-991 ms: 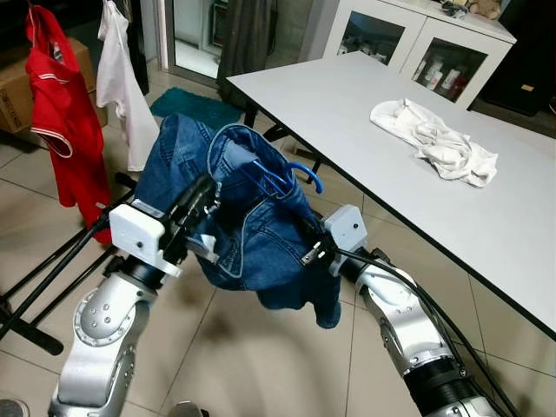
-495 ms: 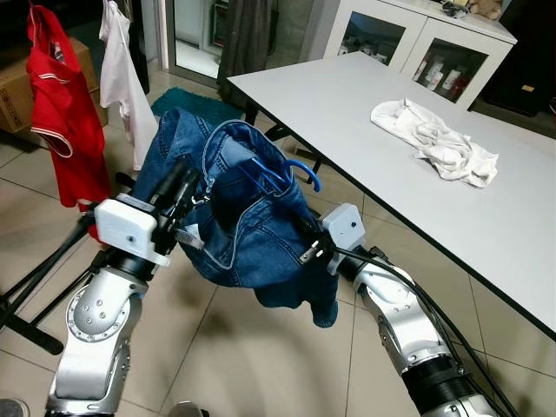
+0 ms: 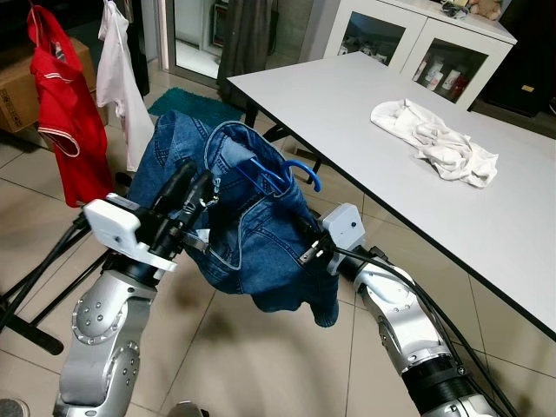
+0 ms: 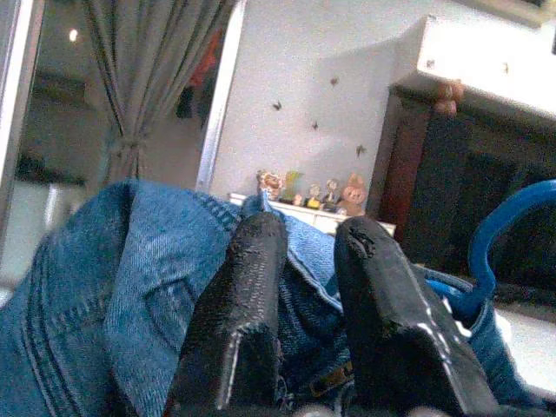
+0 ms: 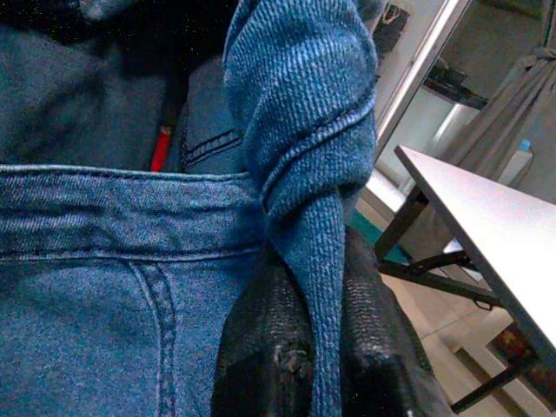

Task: Hang hanger

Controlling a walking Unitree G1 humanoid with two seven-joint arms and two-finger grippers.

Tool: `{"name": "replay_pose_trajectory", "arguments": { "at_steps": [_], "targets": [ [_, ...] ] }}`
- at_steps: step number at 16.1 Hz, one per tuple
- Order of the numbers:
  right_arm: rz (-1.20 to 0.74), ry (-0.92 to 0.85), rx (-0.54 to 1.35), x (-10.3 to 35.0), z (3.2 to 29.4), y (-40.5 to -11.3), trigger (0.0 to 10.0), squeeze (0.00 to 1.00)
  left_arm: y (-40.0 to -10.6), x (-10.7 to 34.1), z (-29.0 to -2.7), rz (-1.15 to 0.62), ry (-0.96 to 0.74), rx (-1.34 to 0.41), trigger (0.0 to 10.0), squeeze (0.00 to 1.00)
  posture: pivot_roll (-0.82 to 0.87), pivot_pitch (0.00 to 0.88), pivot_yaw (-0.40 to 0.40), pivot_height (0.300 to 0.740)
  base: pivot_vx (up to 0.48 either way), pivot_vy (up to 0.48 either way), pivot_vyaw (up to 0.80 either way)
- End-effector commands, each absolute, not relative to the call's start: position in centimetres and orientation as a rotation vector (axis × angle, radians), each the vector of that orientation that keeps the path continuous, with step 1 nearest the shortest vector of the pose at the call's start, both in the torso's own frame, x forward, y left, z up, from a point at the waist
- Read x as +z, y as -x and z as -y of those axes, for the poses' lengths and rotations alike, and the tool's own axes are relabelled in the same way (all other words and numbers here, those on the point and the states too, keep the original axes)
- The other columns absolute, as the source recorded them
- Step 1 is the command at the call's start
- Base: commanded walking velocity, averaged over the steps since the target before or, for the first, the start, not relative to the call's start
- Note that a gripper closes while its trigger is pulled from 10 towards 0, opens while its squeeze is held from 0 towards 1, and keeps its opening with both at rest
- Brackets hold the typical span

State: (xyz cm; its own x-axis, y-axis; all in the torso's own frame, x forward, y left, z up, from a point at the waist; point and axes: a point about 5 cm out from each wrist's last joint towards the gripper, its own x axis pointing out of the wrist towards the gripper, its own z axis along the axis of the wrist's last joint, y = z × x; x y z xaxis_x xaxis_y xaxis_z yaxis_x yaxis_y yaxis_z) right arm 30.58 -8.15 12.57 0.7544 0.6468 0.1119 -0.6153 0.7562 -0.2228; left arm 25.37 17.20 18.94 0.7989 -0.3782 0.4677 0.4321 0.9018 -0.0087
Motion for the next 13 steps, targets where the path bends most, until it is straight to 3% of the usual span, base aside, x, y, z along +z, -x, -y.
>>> {"name": "replay_pose_trajectory", "arguments": {
  "at_steps": [1, 2, 4, 6, 9, 12, 13],
  "targets": [
    [0.210, 0.171, 0.671, 13.2, 8.8, -30.9, 0.0, 0.00, -25.1, 19.6, -17.0, 0.488, 0.239, -0.461, 10.0, 1.00, 0.22, 0.067, -0.167, 0.740, 0.000, 0.000, 0.00],
    [0.210, 0.171, 0.671, 13.1, 8.8, -30.9, 0.0, 0.00, -25.1, 19.7, -17.1, 0.489, 0.321, -0.467, 10.0, 1.00, 0.22, 0.067, -0.167, 0.740, 0.000, 0.000, 0.00],
    [0.212, 0.172, 0.671, 13.2, 8.9, -30.9, 0.0, 0.00, -24.7, 20.8, -17.7, 0.527, 0.727, -0.473, 10.0, 1.00, 0.21, 0.069, -0.166, 0.740, 0.000, 0.000, 0.00],
    [0.210, 0.173, 0.672, 13.1, 8.9, -30.8, 0.0, 0.00, -24.5, 20.8, -18.2, 0.523, 0.871, -0.484, 10.0, 1.00, 0.22, 0.069, -0.169, 0.740, 0.000, 0.000, 0.00],
    [0.209, 0.175, 0.675, 13.1, 9.0, -30.8, 0.0, 0.00, -24.0, 20.3, -18.2, 0.474, 0.975, -0.546, 10.0, 1.00, 0.21, 0.069, -0.169, 0.740, 0.000, 0.000, 0.00],
    [0.209, 0.176, 0.676, 13.2, 8.9, -30.8, 0.0, 0.00, -23.5, 19.8, -17.1, 0.351, 0.823, -0.661, 10.0, 1.00, 0.21, 0.074, -0.170, 0.740, 0.000, 0.000, 0.00],
    [0.206, 0.175, 0.678, 13.1, 9.0, -30.8, 0.0, 0.00, -23.6, 19.5, -17.0, 0.267, 0.558, -0.717, 10.0, 0.00, 0.22, 0.077, -0.179, 0.740, 0.000, 0.000, 0.00]
  ]
}}
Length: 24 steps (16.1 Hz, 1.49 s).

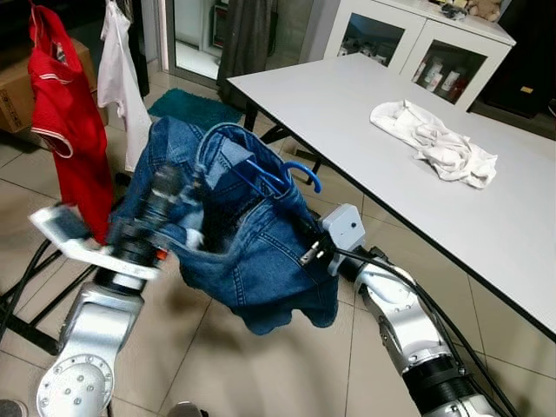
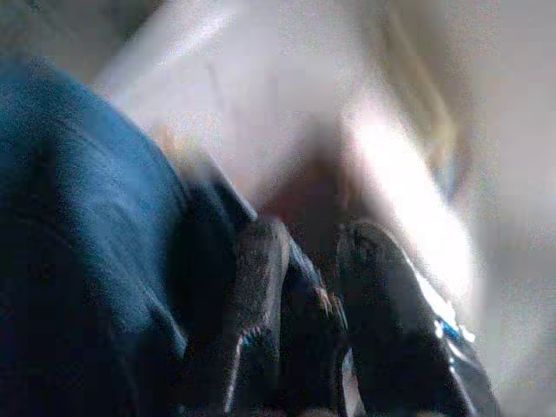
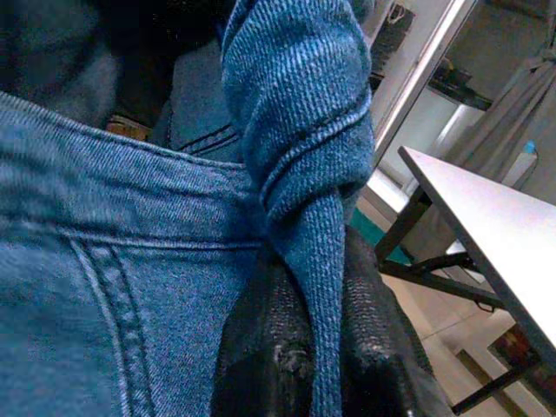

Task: Hang hanger

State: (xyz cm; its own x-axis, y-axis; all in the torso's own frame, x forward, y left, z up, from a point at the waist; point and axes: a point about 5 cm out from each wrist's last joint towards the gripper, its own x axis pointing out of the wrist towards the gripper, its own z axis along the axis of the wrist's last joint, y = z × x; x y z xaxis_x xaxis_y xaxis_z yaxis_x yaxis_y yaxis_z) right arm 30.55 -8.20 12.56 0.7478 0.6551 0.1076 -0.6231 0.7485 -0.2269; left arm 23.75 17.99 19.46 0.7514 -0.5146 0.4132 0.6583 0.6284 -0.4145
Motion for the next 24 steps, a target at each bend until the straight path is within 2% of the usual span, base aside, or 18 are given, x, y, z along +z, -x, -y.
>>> {"name": "replay_pose_trajectory", "arguments": {
  "at_steps": [1, 3, 6, 7, 8, 12, 15, 19, 20, 22, 23, 24],
  "targets": [
    [0.203, 0.176, 0.684, 13.0, 8.9, -30.6, 0.0, 0.00, -23.8, 20.0, -17.8, 0.261, 0.458, -0.725, 10.0, 0.00, 0.21, 0.079, -0.176, 0.740, 0.000, 0.000, 0.00],
    [0.199, 0.181, 0.690, 12.9, 9.0, -30.6, 0.0, 0.00, -24.0, 21.4, -19.0, 0.293, 0.413, -0.717, 10.0, 0.00, 0.21, 0.081, -0.177, 0.740, 0.000, 0.000, 0.00],
    [0.200, 0.180, 0.686, 13.0, 9.0, -30.6, 0.0, 0.00, -24.4, 21.3, -19.2, 0.256, 0.173, -0.724, 10.0, 0.00, 0.21, 0.085, -0.180, 0.740, 0.000, 0.000, 0.00],
    [0.199, 0.180, 0.687, 12.9, 9.0, -30.5, 0.0, 0.00, -24.4, 21.1, -19.0, 0.244, 0.116, -0.731, 4.6, 0.00, 0.21, 0.085, -0.180, 0.740, 0.000, 0.000, 0.00],
    [0.196, 0.181, 0.688, 12.8, 9.1, -30.4, 0.0, 0.00, -24.5, 20.6, -18.7, 0.226, 0.036, -0.747, 0.0, 0.00, 0.20, 0.085, -0.179, 0.740, 0.000, 0.000, 0.00],
    [0.195, 0.182, 0.686, 12.9, 9.0, -30.6, 0.0, 0.00, -24.4, 19.0, -16.6, 0.203, -0.206, -0.824, 0.0, 0.00, 0.20, 0.080, -0.176, 0.740, 0.000, 0.000, 0.00],
    [0.196, 0.179, 0.685, 12.9, 8.9, -30.6, 0.0, 0.00, -24.0, 18.5, -15.0, 0.250, -0.170, -0.857, 0.0, 0.00, 0.21, 0.075, -0.171, 0.740, 0.000, 0.000, 0.00],
    [0.197, 0.176, 0.686, 12.8, 8.7, -30.7, 0.0, 0.00, -23.7, 18.5, -14.0, 0.333, -0.012, -0.812, 0.0, 0.00, 0.22, 0.070, -0.172, 0.740, 0.000, 0.000, 0.00],
    [0.197, 0.175, 0.688, 12.8, 8.7, -30.8, 0.0, 0.00, -23.7, 18.9, -14.1, 0.366, 0.072, -0.781, 0.0, 0.00, 0.22, 0.070, -0.172, 0.740, 0.000, 0.000, 0.00],
    [0.198, 0.174, 0.690, 12.8, 8.5, -30.8, 0.0, 0.00, -24.2, 20.1, -15.3, 0.444, 0.368, -0.633, 0.0, 0.00, 0.23, 0.068, -0.171, 0.740, 0.000, 0.000, 0.00],
    [0.198, 0.173, 0.690, 12.8, 8.5, -30.8, 0.0, 0.00, -24.1, 20.2, -15.7, 0.452, 0.483, -0.619, 0.0, 0.00, 0.23, 0.067, -0.171, 0.740, 0.000, 0.000, 0.00],
    [0.196, 0.172, 0.688, 12.8, 8.5, -30.9, 0.0, 0.00, -24.0, 20.0, -16.1, 0.450, 0.557, -0.588, 3.3, 0.13, 0.23, 0.067, -0.171, 0.740, 0.000, 0.000, 0.00]
  ]
}}
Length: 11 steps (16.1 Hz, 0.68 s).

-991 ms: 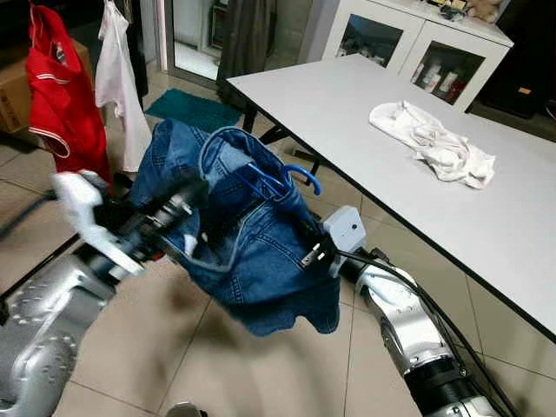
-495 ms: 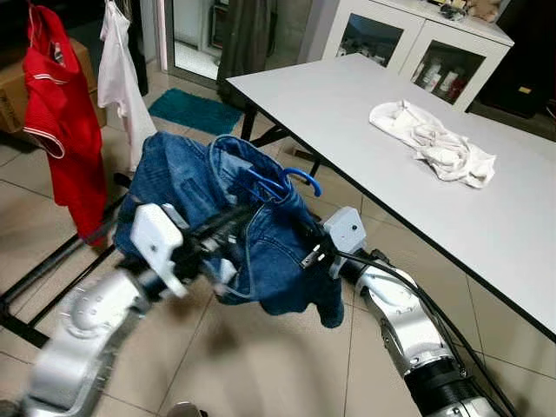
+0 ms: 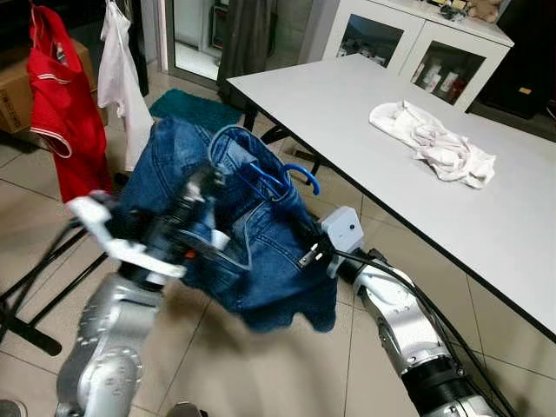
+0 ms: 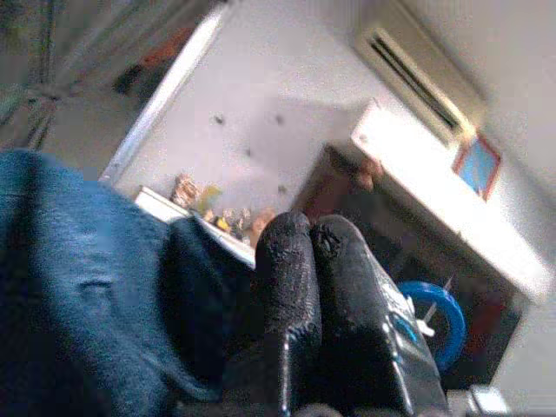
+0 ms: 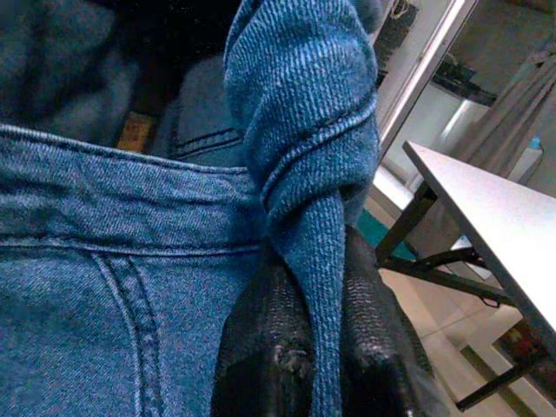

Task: Hang hanger

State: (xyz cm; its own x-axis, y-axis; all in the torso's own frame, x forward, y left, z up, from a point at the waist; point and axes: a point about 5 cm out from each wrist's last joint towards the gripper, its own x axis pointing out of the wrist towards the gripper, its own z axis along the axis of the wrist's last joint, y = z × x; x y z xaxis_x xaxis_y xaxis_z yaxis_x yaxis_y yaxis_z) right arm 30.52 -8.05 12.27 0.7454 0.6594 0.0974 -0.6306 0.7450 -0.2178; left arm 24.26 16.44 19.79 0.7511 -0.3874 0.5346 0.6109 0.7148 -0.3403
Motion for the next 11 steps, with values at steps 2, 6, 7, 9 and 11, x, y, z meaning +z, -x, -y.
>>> {"name": "replay_pose_trajectory", "arguments": {
  "at_steps": [2, 6, 7, 9, 11],
  "targets": [
    [0.194, 0.172, 0.686, 12.7, 8.6, -30.9, 0.0, 0.00, -24.1, 19.6, -17.0, 0.457, 0.601, -0.523, 10.0, 1.00, 0.23, 0.066, -0.169, 0.740, 0.000, 0.000, 0.00],
    [0.144, 0.247, 0.533, 12.2, 10.5, -32.4, 0.0, 0.00, -24.0, 18.7, -22.3, 0.489, 0.746, -0.275, 10.0, 1.00, 0.24, 0.068, -0.167, 0.740, 0.000, 0.000, 0.00],
    [0.115, 0.267, 0.456, 12.0, 11.6, -33.0, 0.0, 0.00, -23.9, 18.4, -23.2, 0.480, 0.731, -0.240, 10.0, 1.00, 0.24, 0.066, -0.167, 0.740, 0.000, 0.000, 0.00],
    [0.078, 0.262, 0.357, 11.9, 13.1, -33.8, 0.0, 0.00, -23.7, 18.1, -23.9, 0.466, 0.701, -0.210, 10.0, 1.00, 0.24, 0.066, -0.169, 0.740, 0.000, 0.000, 0.00],
    [0.033, 0.274, 0.229, 11.8, 15.2, -34.6, 0.0, 0.00, -23.6, 17.8, -24.2, 0.450, 0.675, -0.198, 10.0, 1.00, 0.23, 0.070, -0.171, 0.740, 0.000, 0.000, 0.00]
  ]
}}
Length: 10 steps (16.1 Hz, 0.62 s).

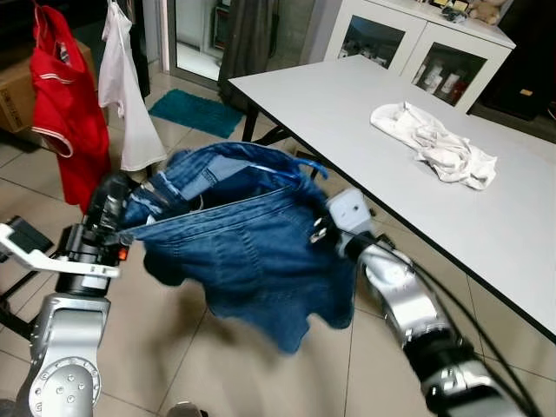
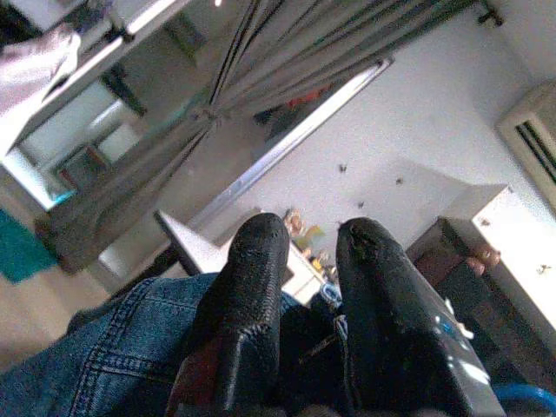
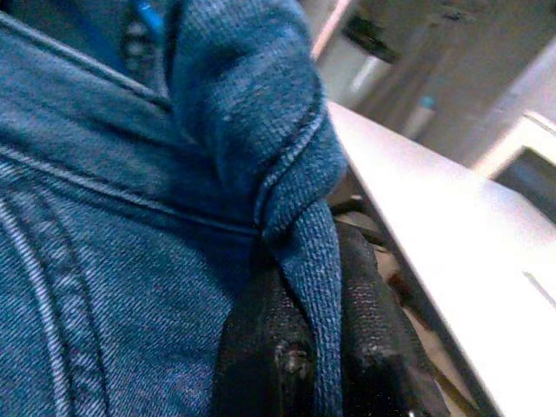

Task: Hang hanger

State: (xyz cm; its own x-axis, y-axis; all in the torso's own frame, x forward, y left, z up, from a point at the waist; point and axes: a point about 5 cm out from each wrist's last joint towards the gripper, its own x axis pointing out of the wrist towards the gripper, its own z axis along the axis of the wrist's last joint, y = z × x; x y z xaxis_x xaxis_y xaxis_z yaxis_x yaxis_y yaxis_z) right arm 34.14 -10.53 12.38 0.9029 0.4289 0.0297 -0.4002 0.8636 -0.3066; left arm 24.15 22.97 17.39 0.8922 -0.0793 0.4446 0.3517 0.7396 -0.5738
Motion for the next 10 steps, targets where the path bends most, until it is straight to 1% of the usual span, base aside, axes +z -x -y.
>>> {"name": "replay_pose_trajectory", "arguments": {
  "at_steps": [1, 4, 5, 6, 10],
  "targets": [
    [0.005, 0.286, 0.144, 11.8, 16.7, -35.0, 0.0, 0.00, -23.5, 17.6, -24.2, 0.443, 0.669, -0.197, 10.0, 1.00, 0.23, 0.071, -0.173, 0.740, 0.000, 0.000, 0.00],
    [-0.065, 0.307, -0.053, 11.5, 20.5, -35.4, 0.0, 0.00, -23.5, 17.5, -24.4, 0.445, 0.650, -0.179, 10.0, 1.00, 0.23, 0.076, -0.180, 0.740, 0.000, 0.000, 0.00],
    [-0.086, 0.301, -0.095, 11.3, 21.3, -35.4, 0.0, 0.00, -23.5, 17.5, -24.5, 0.447, 0.647, -0.176, 10.0, 1.00, 0.23, 0.077, -0.182, 0.740, 0.000, 0.000, 0.00],
    [-0.098, 0.301, -0.120, 11.2, 21.7, -35.4, 0.0, 0.00, -23.3, 17.6, -24.5, 0.451, 0.646, -0.175, 10.0, 1.00, 0.23, 0.078, -0.182, 0.740, 0.000, 0.000, 0.00],
    [-0.109, 0.310, -0.159, 11.0, 22.3, -35.5, 0.0, 0.00, -23.2, 17.9, -24.9, 0.482, 0.644, -0.146, 10.0, 1.00, 0.23, 0.082, -0.180, 0.740, 0.000, 0.000, 0.00]
  ]
}}
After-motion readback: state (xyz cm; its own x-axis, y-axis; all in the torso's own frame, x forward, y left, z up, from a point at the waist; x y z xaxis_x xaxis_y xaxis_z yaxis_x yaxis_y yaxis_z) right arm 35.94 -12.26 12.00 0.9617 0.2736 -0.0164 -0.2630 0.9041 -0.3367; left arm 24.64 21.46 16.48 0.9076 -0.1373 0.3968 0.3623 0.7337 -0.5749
